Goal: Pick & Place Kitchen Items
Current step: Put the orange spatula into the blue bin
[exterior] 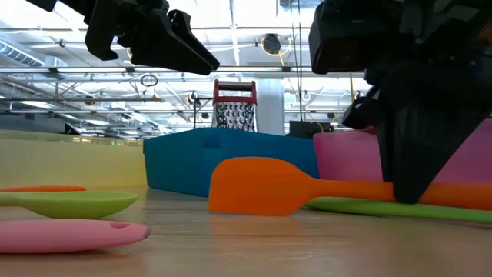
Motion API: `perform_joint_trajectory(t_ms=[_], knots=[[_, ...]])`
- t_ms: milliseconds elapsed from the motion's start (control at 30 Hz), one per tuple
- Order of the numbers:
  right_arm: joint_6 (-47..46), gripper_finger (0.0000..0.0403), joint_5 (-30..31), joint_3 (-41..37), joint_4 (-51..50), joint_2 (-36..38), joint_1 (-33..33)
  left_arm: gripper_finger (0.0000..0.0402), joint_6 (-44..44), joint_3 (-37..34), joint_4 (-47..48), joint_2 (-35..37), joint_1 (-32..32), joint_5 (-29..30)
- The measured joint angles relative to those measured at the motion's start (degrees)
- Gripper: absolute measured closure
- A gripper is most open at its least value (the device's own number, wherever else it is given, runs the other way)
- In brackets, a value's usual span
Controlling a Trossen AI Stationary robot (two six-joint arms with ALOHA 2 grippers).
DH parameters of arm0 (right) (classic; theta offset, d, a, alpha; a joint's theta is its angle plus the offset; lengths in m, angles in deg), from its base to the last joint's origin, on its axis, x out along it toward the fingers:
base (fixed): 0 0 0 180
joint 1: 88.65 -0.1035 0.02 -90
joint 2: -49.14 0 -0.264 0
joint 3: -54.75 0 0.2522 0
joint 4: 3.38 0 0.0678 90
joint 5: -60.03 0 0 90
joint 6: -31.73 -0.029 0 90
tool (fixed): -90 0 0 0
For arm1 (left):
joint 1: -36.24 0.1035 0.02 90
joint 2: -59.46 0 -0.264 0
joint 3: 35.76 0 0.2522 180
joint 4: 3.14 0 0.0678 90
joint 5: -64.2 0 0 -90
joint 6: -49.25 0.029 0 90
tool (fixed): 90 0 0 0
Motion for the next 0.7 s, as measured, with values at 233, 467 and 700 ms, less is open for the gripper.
perform_joint_trajectory(t_ms=[233, 467, 700], knots=[[0.8, 0.0385, -1.4, -0.1, 0.4, 2.4, 0.0, 0.0199, 0.0, 0.0, 0.0, 0.0, 0.0, 0.0], [3.1, 0.0386, 2.5, 0.0, 0.7, 8.1, 0.1, 0.0199, 0.1, 0.0, 0.0, 0.0, 0.0, 0.0], [4.9, 0.0383, 7.8, 0.0, 0.3, 12.1, 1.8, 0.0199, 0.1, 0.0, 0.1, 0.0, 0.0, 0.0]])
